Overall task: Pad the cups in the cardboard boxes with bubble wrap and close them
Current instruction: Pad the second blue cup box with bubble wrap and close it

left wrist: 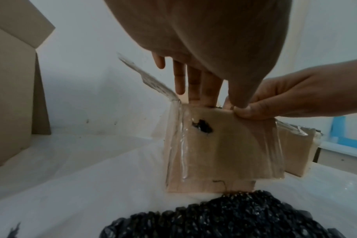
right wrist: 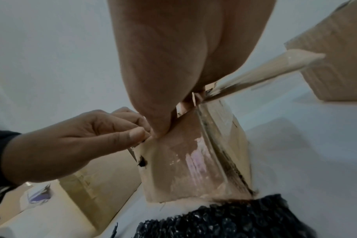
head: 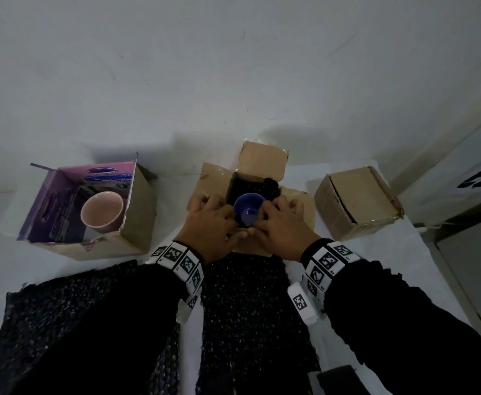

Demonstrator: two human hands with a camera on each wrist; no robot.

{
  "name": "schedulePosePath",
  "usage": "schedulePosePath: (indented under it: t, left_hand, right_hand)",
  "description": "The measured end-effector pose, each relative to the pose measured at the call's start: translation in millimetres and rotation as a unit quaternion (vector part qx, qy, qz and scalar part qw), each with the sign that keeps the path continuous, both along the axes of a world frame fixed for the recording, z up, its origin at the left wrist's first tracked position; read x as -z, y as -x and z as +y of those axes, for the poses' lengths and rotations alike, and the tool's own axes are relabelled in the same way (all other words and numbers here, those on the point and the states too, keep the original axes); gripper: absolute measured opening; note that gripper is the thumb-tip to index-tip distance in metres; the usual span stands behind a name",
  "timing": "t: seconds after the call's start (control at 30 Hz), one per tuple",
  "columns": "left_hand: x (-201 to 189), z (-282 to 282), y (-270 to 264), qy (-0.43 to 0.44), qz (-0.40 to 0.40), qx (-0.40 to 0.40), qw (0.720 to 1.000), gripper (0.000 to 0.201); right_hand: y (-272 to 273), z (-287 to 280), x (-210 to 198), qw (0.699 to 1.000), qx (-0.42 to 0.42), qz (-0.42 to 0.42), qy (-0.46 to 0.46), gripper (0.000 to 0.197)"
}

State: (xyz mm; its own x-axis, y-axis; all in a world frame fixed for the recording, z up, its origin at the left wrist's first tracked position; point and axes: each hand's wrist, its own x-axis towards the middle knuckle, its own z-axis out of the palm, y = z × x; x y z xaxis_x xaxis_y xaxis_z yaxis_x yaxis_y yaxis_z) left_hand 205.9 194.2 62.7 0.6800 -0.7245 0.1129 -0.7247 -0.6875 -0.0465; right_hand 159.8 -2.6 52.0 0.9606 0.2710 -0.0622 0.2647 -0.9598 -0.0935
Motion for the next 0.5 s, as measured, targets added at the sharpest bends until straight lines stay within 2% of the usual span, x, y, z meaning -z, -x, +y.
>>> schedulePosePath:
  t: [0.03, 0.13, 0.2, 0.33, 0.4, 0.5]
  left_hand:
    - [-2, -2, 1, -0.018, 0.000, -0.007, 1.000, 0.056]
    - [-6, -8, 0, -0.108, 0.011, -0.025, 0.994, 0.041]
    - [-6, -11, -4, -0.127, 0.026, -0.038, 0.991, 0.030]
    - [5, -18, -10, -0.165, 0.034, -0.048, 0.985, 0.042]
    - [4, -21, -13, -0.167, 0.022, -0.044, 0.985, 0.030]
    - [0, -19, -17, -0.123, 0.003, -0.017, 0.992, 0.019]
  right_hand:
    - [2, -1, 0, 1.000, 0.011, 0.019, 0.007, 0.066]
    - [2, 0, -2, 0.998, 0.027, 0.056, 0.017, 0.051]
    - [0, 2, -2, 0.997, 0.028, 0.061, 0.032, 0.051]
    - [-4, 2, 2, 0.997, 0.035, 0.068, 0.027, 0.049]
    - [-6, 1, 4, 0.997, 0.038, 0.070, 0.017, 0.050]
    - [-9, -2, 4, 0.996, 0.039, 0.076, 0.003, 0.047]
